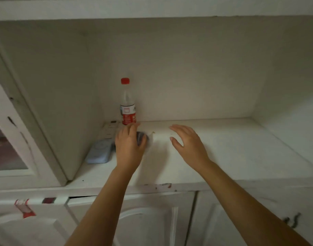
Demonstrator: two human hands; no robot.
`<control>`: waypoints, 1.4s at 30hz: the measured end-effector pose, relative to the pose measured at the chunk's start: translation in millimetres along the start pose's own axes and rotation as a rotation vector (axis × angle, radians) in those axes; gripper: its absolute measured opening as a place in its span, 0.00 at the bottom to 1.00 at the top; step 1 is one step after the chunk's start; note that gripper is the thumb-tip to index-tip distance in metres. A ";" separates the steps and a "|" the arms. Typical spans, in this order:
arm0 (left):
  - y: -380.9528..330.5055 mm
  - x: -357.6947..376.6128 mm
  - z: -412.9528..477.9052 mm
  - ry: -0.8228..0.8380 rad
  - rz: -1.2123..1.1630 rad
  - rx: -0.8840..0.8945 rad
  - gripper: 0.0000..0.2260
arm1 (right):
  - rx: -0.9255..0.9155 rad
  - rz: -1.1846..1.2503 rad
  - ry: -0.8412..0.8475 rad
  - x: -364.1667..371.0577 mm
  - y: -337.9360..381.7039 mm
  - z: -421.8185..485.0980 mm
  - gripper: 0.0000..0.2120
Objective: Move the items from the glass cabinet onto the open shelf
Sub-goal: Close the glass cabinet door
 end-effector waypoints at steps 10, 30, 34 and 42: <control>-184.7 66.0 -23.7 0.051 -0.213 0.307 0.13 | 0.121 -0.134 -0.201 -170.6 -88.8 -82.4 0.19; -503.4 184.8 -139.8 0.338 -0.649 0.697 0.11 | 0.588 -0.445 -0.537 -407.7 -212.4 -315.8 0.22; -544.9 202.9 -160.8 0.411 -0.743 0.754 0.10 | 0.708 -0.537 -0.613 -434.4 -219.1 -357.7 0.19; -575.0 230.7 -173.3 0.503 -0.851 0.828 0.11 | 0.896 -0.655 -0.760 -462.7 -222.3 -408.6 0.17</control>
Point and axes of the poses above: each hand's wrist, its own z-axis towards the middle knuckle, its own x-axis out of the palm, y = z × x, the point moved 10 cm from there along z, towards the middle knuckle, and after that the axes turned 8 degrees about x, right-handed, at the moved point
